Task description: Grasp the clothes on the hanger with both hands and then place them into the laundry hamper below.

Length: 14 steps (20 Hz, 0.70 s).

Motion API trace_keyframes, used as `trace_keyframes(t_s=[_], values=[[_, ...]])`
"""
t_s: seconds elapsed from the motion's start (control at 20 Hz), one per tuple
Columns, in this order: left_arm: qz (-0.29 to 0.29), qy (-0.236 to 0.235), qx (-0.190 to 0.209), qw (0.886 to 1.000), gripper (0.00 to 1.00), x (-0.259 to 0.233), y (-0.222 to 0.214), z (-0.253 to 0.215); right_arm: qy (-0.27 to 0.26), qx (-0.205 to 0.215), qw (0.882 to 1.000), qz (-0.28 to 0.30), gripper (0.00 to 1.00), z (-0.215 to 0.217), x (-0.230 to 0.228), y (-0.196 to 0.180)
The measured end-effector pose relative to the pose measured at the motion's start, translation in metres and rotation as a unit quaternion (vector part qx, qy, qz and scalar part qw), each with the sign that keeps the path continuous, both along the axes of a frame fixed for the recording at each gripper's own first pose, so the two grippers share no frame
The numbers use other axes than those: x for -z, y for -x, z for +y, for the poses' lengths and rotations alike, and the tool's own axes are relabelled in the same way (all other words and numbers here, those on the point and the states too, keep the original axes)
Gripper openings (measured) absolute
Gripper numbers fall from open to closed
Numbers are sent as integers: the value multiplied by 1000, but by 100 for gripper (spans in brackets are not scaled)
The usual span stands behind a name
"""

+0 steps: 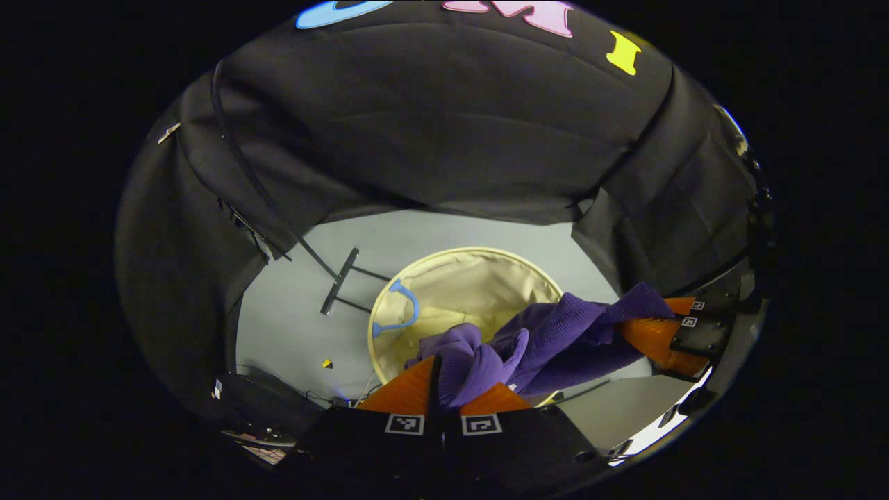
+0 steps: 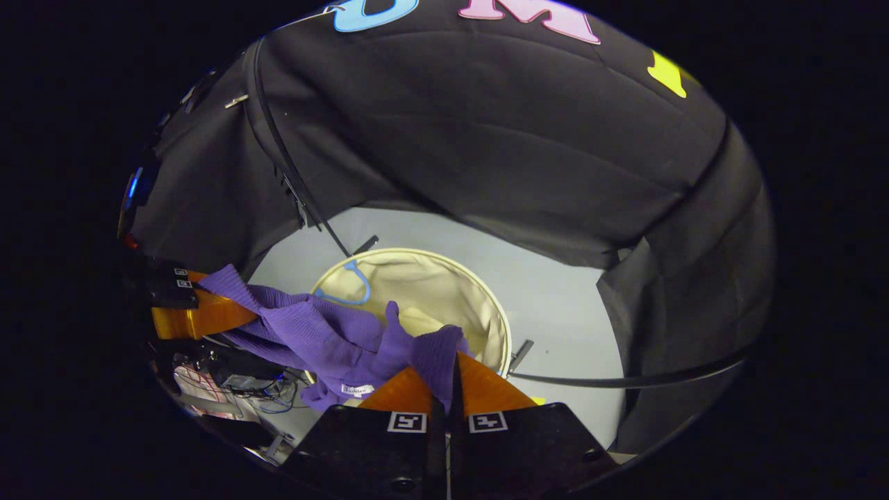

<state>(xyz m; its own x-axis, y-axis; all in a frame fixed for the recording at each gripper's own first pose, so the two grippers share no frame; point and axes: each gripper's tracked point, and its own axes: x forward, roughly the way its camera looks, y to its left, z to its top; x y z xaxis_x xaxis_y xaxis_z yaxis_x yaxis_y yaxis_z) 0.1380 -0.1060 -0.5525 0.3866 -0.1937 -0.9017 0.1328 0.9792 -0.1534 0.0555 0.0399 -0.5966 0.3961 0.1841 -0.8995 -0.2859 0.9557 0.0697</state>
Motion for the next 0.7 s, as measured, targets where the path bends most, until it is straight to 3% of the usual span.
trace_keyframes(t_s=[0.1, 0.15, 0.2, 0.35, 0.7], values=[[8, 2, 11, 1000, 7, 7, 5, -5, -7, 9, 1000, 6, 8, 0, 3, -2], [12, 0, 18, 1000, 9, 9, 9, -6, -11, 15, 1000, 4, 19, -1, 1, -5], [16, 0, 25, 1000, 31, 8, 9, -7, -16, 20, 1000, 1, 31, 1, 2, -8], [23, -15, 23, 999, 96, 19, 9, 0, -6, 19, 1000, -1, 98, 0, 0, -13], [24, 2, 14, 1000, 96, 5, 13, -1, 10, 20, 1000, -1, 99, -3, -9, -1]])
